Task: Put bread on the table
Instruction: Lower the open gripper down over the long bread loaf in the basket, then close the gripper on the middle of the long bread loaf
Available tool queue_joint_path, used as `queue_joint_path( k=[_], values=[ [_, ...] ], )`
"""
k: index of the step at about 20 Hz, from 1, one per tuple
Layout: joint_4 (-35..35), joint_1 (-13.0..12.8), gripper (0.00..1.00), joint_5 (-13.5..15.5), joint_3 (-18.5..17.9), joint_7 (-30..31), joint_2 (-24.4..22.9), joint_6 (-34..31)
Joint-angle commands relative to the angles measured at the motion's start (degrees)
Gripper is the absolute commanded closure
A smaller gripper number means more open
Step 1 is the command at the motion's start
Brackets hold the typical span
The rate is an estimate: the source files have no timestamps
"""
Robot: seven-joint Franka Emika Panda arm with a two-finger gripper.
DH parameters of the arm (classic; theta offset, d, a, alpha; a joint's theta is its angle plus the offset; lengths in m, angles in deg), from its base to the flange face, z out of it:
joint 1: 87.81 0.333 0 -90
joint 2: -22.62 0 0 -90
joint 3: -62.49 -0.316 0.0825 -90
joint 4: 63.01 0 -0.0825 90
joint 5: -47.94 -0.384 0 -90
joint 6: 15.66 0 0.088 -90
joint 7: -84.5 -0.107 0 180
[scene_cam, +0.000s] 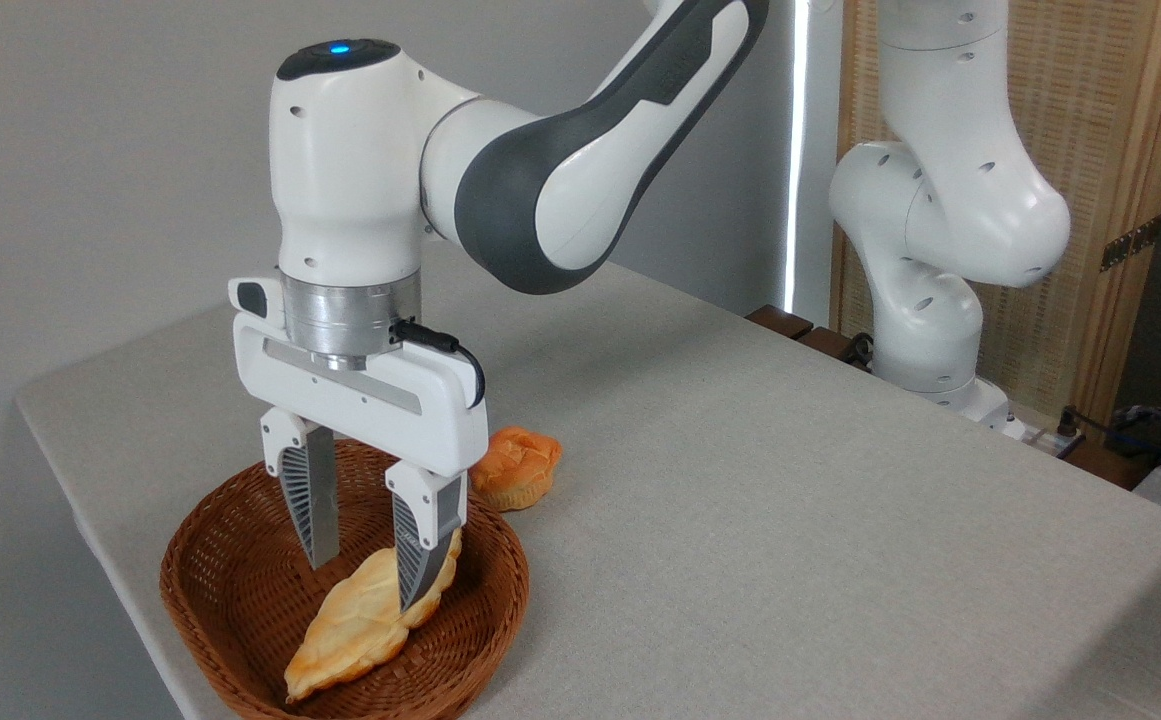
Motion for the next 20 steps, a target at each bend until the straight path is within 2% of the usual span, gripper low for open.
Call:
queue_joint_path(
  k=[1,11,13,15,16,20],
  values=[
    [-2.3,-0.3,0.00,-1.6,0.4,0.0,0.7,1.4],
    [-2.7,-0.3,0.01,-1.6,1.4,0.0,2.6,2.7],
    [-2.7,-0.4,0.08,-1.5,1.4,-0.1,2.7,2.7],
    [-2.7,-0.3,0.27,-1.5,1.4,-0.1,2.7,2.7],
    [-2.7,-0.4,0.33,-1.5,1.4,-0.1,2.6,2.7],
    [-2.7,-0.4,0.37,-1.4,1.4,-0.5,2.6,2.7]
  ],
)
